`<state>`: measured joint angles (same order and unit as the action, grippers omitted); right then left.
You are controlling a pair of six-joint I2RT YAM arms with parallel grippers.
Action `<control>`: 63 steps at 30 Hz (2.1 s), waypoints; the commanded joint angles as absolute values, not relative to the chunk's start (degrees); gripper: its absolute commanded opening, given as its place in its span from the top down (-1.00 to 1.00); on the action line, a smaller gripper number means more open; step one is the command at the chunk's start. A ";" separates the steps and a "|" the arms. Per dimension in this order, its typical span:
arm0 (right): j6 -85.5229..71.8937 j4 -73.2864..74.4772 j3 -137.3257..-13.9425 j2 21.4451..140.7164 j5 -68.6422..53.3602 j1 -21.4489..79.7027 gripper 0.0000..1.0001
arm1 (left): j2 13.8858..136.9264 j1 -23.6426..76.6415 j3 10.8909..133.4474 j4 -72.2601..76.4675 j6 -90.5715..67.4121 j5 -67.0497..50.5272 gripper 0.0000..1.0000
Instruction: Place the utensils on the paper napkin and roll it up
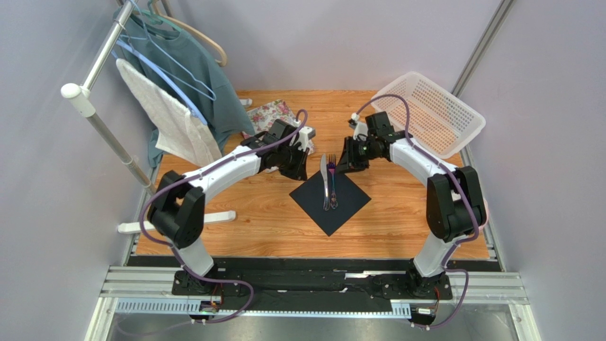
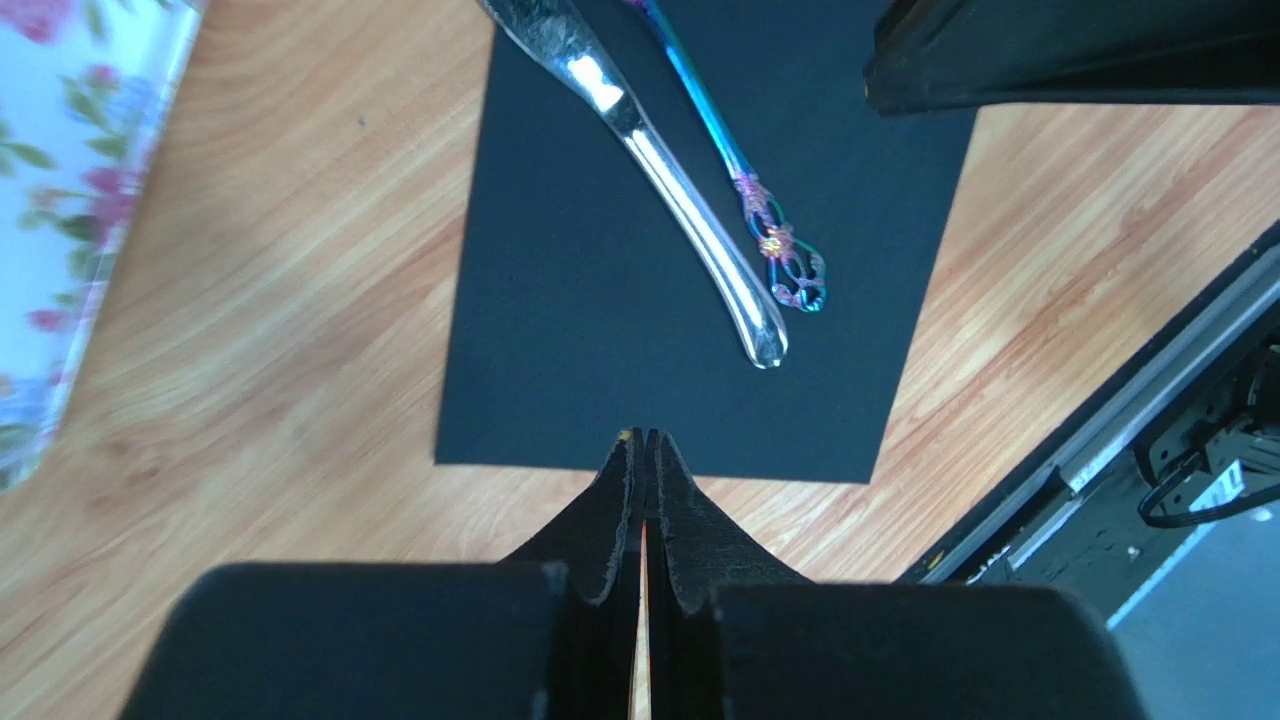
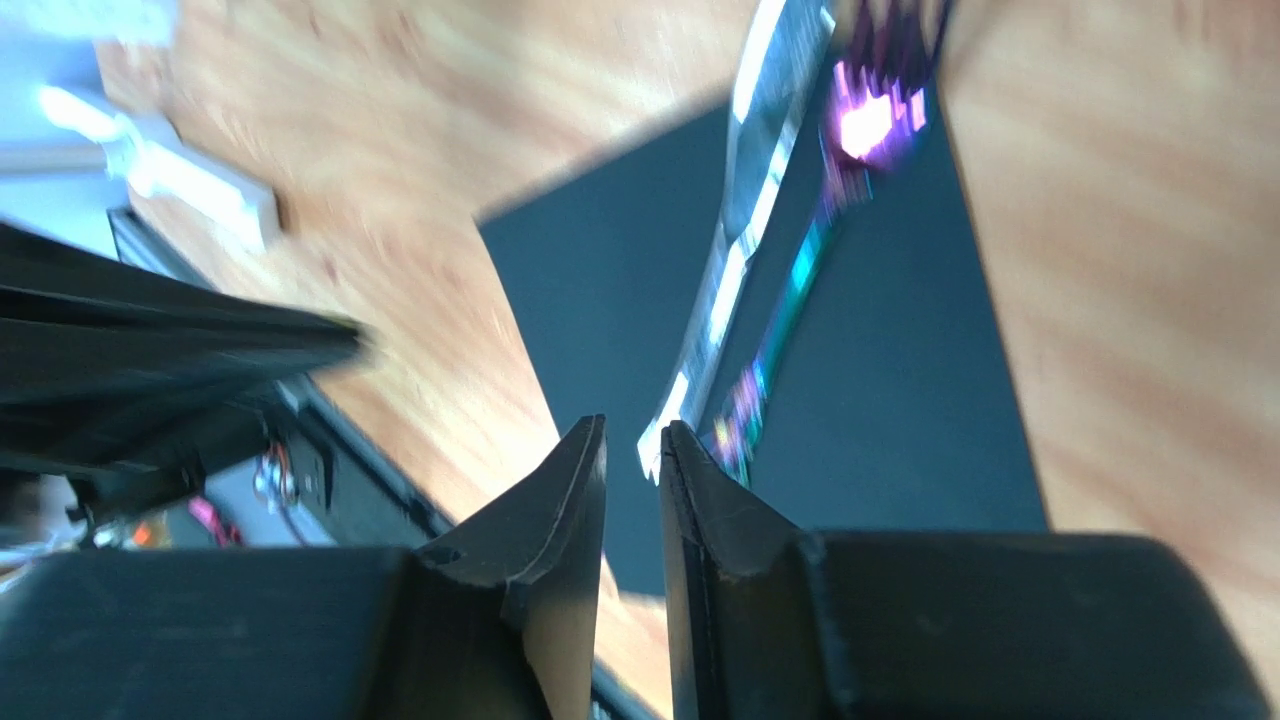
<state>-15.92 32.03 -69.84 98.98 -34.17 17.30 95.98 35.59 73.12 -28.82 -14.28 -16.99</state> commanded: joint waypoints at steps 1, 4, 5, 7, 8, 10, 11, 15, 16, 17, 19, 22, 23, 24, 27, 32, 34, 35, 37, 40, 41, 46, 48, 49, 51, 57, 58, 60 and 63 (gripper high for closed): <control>-21.17 24.62 -76.01 103.09 -29.89 20.21 0.55 | 101.33 33.49 74.09 -25.66 -17.84 -22.59 1.00; -23.28 23.12 -77.95 105.81 -26.46 22.14 0.60 | 104.40 32.61 75.06 -25.84 -19.16 -22.76 1.00; -23.73 22.77 -79.00 106.43 -25.06 22.93 0.65 | 104.85 32.52 74.97 -25.67 -19.94 -22.85 1.00; -24.87 22.15 -80.33 108.63 -23.47 23.46 0.69 | 105.99 32.34 74.97 -25.75 -20.48 -22.85 1.00; -25.13 22.15 -81.46 109.15 -22.25 23.99 0.71 | 106.87 32.26 75.06 -25.84 -21.00 -22.68 1.00; -25.84 21.80 -82.44 111.00 -21.36 24.17 0.73 | 108.27 31.99 75.06 -25.84 -21.18 -22.85 1.00; -26.19 21.71 -83.40 111.70 -20.75 24.34 0.79 | 108.72 31.99 75.06 -25.93 -21.53 -22.59 1.00; -26.89 21.01 -84.72 114.17 -18.90 24.70 0.83 | 110.39 31.73 75.76 -25.93 -21.97 -23.03 1.00; -26.89 20.40 -84.90 114.69 -18.81 24.70 0.84 | 111.09 31.73 76.11 -25.84 -22.06 -23.46 1.00; -26.98 20.22 -85.25 115.65 -18.46 24.78 0.85 | 111.35 31.73 76.29 -26.01 -22.32 -24.34 1.00; -27.07 19.78 -86.22 116.89 -18.11 25.05 0.85 | 111.71 31.73 76.55 -25.75 -22.67 -24.61 1.00; -27.07 19.60 -87.45 118.47 -17.93 25.40 0.85 | 112.23 31.73 76.82 -26.10 -22.76 -24.08 1.00; -27.07 19.51 -87.63 118.91 -17.84 25.49 0.85 | 112.32 31.64 76.90 -26.28 -22.85 -23.91 1.00; -27.07 19.60 -87.89 119.44 -17.75 25.58 0.85 | 112.41 31.64 76.64 -26.11 -22.85 -23.91 1.00; -26.98 19.42 -88.68 120.58 -17.49 25.66 0.85 | 112.59 31.55 76.03 -26.02 -23.11 -23.47 1.00; -26.54 19.69 -89.73 122.34 -17.14 26.01 0.86 | 112.59 31.46 75.85 -26.37 -22.94 -22.85 1.00; -26.46 19.86 -89.74 122.78 -16.88 26.02 0.86 | 112.85 31.29 75.94 -26.37 -23.03 -22.76 1.00; -26.28 19.86 -89.82 122.96 -16.70 26.10 0.86 | 113.03 31.20 75.85 -26.37 -23.11 -22.85 1.00; -26.28 20.04 -89.74 123.22 -16.26 26.10 0.86 | 113.29 31.11 76.02 -26.45 -23.20 -22.85 1.00; -25.66 20.83 -90.09 123.57 -15.56 26.10 0.86 | 113.55 30.94 76.29 -26.81 -23.20 -22.59 1.00; -25.40 21.09 -90.17 123.49 -15.30 26.10 0.87 | 113.55 30.85 76.29 -26.81 -23.29 -22.50 1.00; -24.26 22.06 -89.65 123.05 -14.07 26.02 0.87 | 114.08 30.85 76.38 -27.07 -23.29 -22.41 1.00; -24.34 22.06 -89.39 122.87 -13.62 25.93 0.86 | 114.26 30.76 76.64 -27.07 -23.29 -22.41 1.00; -24.26 22.15 -89.47 122.78 -13.54 25.84 0.86 | 114.52 30.76 76.73 -27.16 -23.29 -22.59 1.00; -24.26 22.41 -89.47 122.78 -13.54 25.75 0.86 | 114.61 30.76 76.82 -27.16 -23.38 -22.59 1.00; -24.17 22.67 -90.09 122.61 -14.50 25.84 0.86 | 114.79 30.76 77.08 -27.16 -23.29 -22.59 1.00; -24.00 22.68 -90.17 122.35 -15.11 25.75 0.86 | 114.79 30.76 77.08 -27.07 -23.29 -22.67 1.00; -23.91 22.76 -90.35 121.82 -15.82 25.84 0.85 | 114.52 30.76 77.26 -27.25 -23.20 -22.94 1.00; -23.91 22.59 -90.88 119.71 -18.28 25.84 0.78 | 112.60 30.76 77.52 -26.81 -22.85 -24.26 1.00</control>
